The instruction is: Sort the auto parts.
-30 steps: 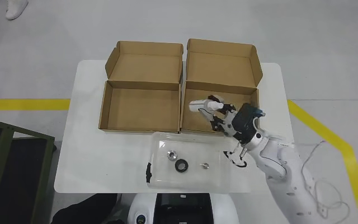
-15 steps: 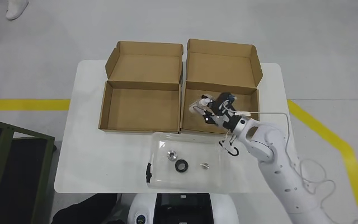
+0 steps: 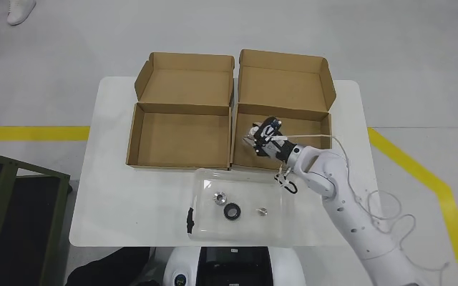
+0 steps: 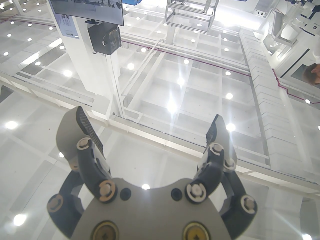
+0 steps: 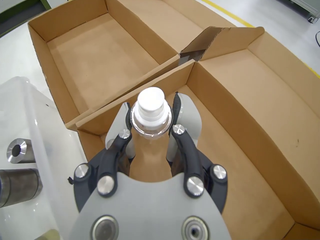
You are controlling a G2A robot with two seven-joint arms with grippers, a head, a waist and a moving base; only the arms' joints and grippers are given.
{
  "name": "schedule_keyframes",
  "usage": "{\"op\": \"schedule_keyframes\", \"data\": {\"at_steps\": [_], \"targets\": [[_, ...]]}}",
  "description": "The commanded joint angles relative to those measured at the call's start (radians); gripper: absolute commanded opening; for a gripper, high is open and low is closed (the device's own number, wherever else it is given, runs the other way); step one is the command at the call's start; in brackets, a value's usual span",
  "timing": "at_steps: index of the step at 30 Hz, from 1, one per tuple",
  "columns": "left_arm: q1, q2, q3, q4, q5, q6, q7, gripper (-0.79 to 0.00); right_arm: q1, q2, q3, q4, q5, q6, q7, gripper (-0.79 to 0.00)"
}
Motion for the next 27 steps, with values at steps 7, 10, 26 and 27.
{"op": "schedule_keyframes", "data": {"at_steps": [7,10,26,27], "targets": [[0.0,0.0,0.0,0.0,0.0,0.0,0.0,0.0,0.026,-0.007,-0.04,0.022,-0.086,0.041,0.043,-0.557],[0.0,0.0,0.0,0.0,0.0,0.0,0.0,0.0,0.028,-0.009,-0.043,0.026,-0.077,0.041,0.041,0.0],[0.0,0.0,0.0,0.0,0.0,0.0,0.0,0.0,-0.086,0.019,0.076,-0.221,-0.059,-0.026,0.035,0.0],[0.0,0.0,0.0,0.0,0.0,0.0,0.0,0.0,-0.101,0.022,0.086,-0.249,-0.064,-0.038,0.041,0.0]]}}
